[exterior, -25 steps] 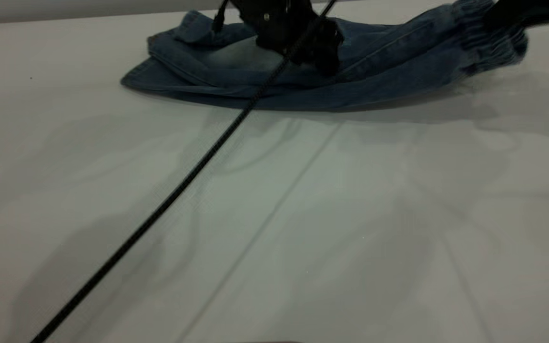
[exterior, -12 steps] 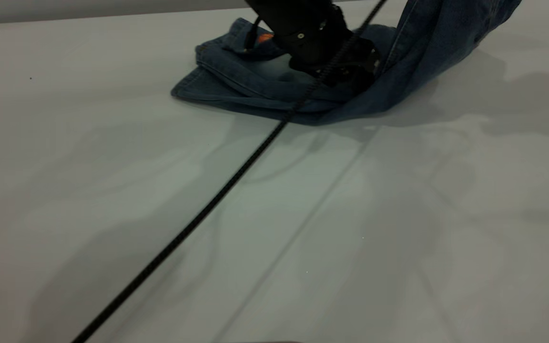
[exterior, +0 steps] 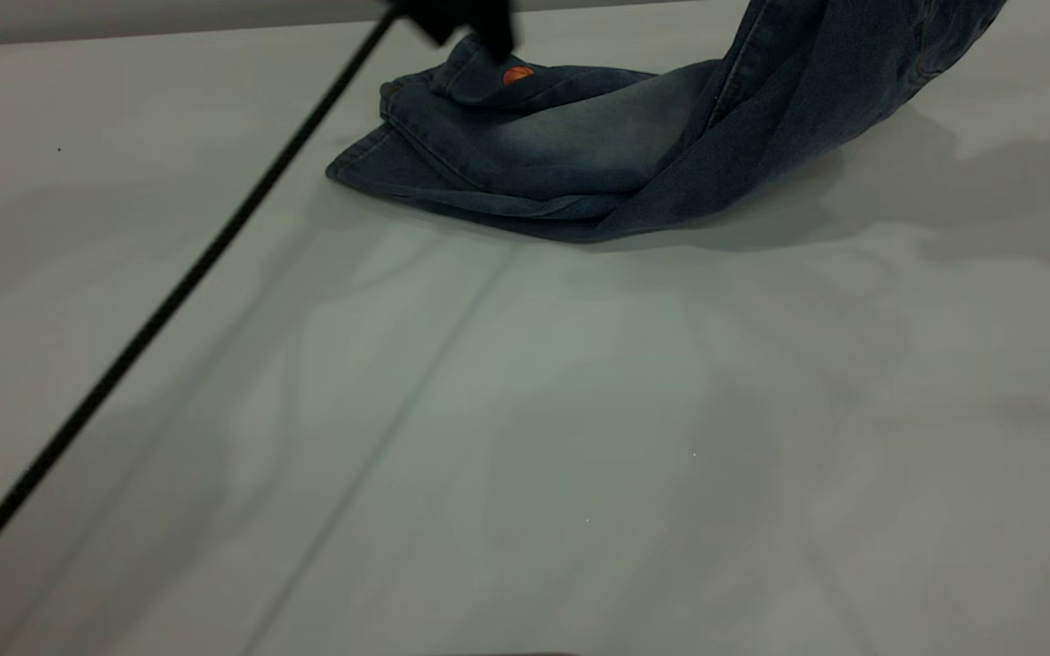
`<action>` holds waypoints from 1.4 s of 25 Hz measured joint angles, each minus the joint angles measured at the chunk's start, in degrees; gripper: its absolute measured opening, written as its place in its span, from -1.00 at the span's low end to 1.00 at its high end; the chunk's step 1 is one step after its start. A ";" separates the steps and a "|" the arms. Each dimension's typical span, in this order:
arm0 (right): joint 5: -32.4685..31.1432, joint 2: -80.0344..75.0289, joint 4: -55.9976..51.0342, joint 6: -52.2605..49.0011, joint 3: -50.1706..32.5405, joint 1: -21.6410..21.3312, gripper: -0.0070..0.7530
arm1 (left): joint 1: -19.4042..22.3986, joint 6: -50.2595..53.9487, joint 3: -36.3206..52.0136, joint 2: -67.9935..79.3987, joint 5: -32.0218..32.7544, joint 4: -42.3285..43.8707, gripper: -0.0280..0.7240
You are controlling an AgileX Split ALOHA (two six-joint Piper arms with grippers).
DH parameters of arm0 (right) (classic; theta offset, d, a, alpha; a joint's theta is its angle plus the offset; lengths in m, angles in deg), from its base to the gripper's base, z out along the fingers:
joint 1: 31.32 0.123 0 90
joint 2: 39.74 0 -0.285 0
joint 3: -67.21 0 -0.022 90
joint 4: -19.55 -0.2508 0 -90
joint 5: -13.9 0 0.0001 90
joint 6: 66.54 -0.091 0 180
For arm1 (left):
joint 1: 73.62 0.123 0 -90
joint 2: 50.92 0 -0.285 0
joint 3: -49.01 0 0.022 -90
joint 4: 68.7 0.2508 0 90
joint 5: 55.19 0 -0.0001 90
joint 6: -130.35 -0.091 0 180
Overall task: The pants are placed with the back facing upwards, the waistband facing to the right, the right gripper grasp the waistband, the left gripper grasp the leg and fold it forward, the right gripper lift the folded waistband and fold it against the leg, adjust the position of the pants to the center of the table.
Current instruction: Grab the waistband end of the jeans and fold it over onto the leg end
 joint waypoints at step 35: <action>11.38 -4.18 -9.40 3.16 6.80 19.69 -0.84 | -1.45 8.24 -20.11 5.12 20.92 18.31 0.33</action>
